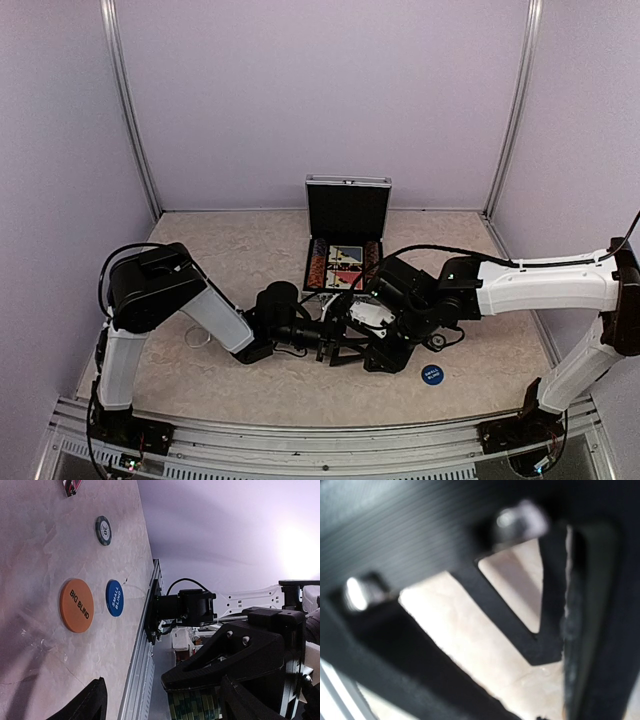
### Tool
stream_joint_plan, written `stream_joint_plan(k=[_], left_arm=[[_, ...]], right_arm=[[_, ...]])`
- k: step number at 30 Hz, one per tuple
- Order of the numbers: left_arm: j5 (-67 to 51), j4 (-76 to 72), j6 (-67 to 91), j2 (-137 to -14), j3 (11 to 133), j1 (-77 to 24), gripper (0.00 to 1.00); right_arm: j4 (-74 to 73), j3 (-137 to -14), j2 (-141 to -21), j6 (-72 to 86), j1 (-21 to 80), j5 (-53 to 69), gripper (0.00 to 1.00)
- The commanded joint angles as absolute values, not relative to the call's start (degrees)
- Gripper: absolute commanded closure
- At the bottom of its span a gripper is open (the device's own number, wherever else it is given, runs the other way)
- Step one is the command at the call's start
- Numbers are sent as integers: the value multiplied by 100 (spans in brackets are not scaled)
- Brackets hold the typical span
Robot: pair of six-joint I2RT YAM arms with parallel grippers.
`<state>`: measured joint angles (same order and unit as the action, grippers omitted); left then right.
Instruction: Pack up texas hold em set
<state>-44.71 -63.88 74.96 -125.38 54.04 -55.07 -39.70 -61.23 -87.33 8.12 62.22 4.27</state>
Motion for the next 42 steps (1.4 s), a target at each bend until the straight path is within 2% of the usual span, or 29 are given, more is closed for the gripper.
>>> stream_joint_plan(k=[1, 19, 35, 42], left_arm=[[-4574, -6628, 7454, -12355, 5357, -5608, 25], [-5136, -7228, 7403, -12481, 5375, -5616, 27], [-5226, -7133, 7213, -12181, 5064, -5617, 28], [-4992, -7011, 7201, -11999, 4901, -5319, 28]], right_arm=[[-3453, -6355, -8594, 659, 6337, 602, 73], [-3546, -6363, -8734, 562, 6337, 773, 73], [-3590, -6354, -8818, 549, 6337, 614, 73], [-3560, -6320, -8716, 566, 6336, 684, 73]])
